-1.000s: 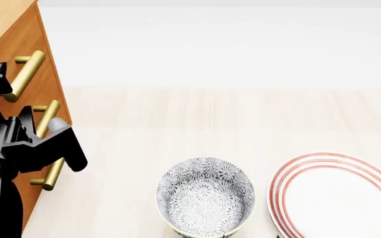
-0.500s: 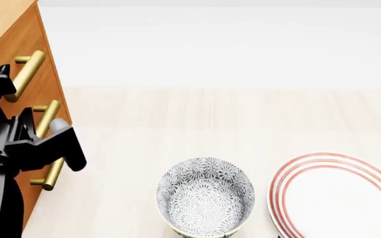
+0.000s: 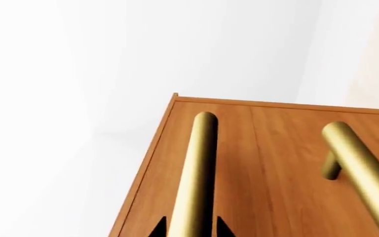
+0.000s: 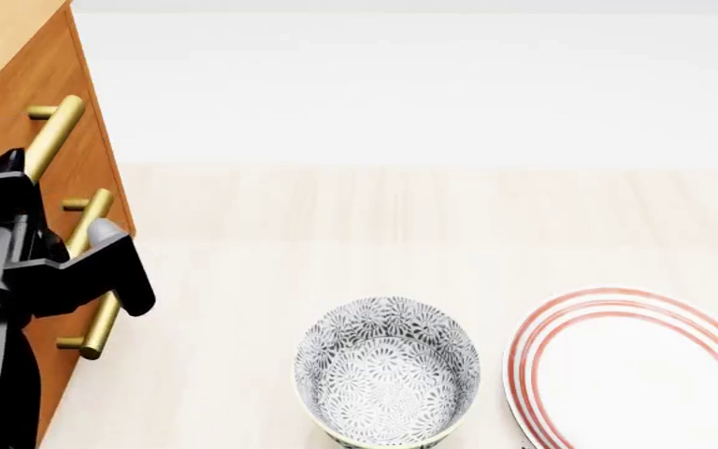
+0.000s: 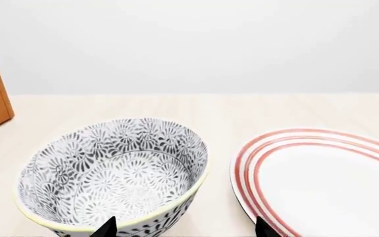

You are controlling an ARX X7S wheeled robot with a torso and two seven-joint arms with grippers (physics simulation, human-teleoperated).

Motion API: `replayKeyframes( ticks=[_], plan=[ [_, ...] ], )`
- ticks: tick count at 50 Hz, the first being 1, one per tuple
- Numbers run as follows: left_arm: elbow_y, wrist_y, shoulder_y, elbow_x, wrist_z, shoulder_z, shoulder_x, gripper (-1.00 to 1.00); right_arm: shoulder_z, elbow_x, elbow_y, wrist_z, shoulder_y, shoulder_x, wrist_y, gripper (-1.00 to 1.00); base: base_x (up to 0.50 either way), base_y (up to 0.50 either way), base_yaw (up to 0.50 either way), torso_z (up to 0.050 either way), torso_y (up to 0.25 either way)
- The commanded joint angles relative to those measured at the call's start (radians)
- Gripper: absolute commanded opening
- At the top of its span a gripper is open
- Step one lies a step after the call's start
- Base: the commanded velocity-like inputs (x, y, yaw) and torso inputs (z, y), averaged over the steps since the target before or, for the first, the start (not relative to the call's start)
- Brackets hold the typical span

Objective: Open the top drawer of the cabinet.

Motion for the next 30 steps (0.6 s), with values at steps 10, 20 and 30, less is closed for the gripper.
replayKeyframes(
  ticks=[10, 20, 30],
  plan=[
    [0.027, 0.017, -0.002, 0.040, 0.033, -0.004, 0.024, -1.00, 0.015, -0.012, 0.001, -0.020, 0.000, -0.015, -0.002, 1.00, 0.00, 0.00, 0.00, 0.000, 0.000],
    [0.051, 0.023, -0.031, 0.059, 0.057, 0.027, 0.057, -1.00, 0.007, -0.014, 0.002, -0.021, 0.000, -0.011, -0.008, 1.00, 0.00, 0.00, 0.00, 0.000, 0.000],
    [0.061, 0.033, -0.043, 0.074, 0.073, 0.058, 0.082, -1.00, 0.002, -0.009, -0.006, -0.020, -0.001, -0.007, -0.003, 1.00, 0.01, 0.00, 0.00, 0.000, 0.000]
  ],
)
